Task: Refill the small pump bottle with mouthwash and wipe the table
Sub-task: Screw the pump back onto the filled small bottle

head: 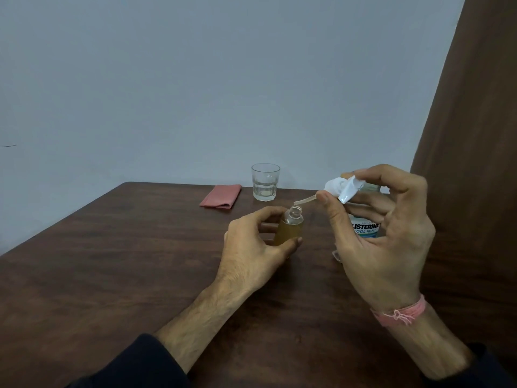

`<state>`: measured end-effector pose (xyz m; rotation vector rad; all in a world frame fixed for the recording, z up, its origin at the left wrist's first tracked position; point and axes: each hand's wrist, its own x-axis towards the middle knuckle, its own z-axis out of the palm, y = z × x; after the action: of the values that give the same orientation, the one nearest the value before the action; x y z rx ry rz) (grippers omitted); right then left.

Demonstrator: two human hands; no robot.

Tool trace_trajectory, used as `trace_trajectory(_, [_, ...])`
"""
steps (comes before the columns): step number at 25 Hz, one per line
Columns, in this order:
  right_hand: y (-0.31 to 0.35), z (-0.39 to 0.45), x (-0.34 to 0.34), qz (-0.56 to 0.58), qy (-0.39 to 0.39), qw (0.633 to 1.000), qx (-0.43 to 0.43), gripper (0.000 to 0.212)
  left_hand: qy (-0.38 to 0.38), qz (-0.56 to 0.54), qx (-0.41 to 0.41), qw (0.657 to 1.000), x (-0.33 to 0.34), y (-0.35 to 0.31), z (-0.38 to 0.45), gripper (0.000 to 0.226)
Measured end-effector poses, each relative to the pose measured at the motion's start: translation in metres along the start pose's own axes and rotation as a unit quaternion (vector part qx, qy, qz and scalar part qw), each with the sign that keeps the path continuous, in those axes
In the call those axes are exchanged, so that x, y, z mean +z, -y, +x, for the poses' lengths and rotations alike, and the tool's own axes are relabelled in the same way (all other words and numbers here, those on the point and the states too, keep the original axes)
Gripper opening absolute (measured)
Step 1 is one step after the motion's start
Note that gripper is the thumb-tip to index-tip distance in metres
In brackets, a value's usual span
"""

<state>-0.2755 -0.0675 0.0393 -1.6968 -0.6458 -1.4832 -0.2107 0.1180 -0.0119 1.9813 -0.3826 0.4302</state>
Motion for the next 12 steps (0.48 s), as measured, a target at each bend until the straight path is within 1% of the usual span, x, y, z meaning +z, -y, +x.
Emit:
trace_trajectory(4, [-0.0018,0.0005,0.0001,0.001,0.007,1.000,-0.001,0.055,0.003,0.005,0.006,1.000,-0.0001,0.0000,0.0004,0.055])
trace_trajectory(8, [-0.0049,0.0028,-0.0023,-0.010,-0.011,1.000,0.001,0.049,0.003,0.002,0.008,1.000,0.0004,-0.0007,-0.0006,0.054])
trace_trajectory(12, [-0.0102,0.0015,-0.0024,-0.027,0.010,0.999,0.020,0.049,0.013,-0.012,0.011,1.000,0.0018,-0.0035,-0.0018,0.055])
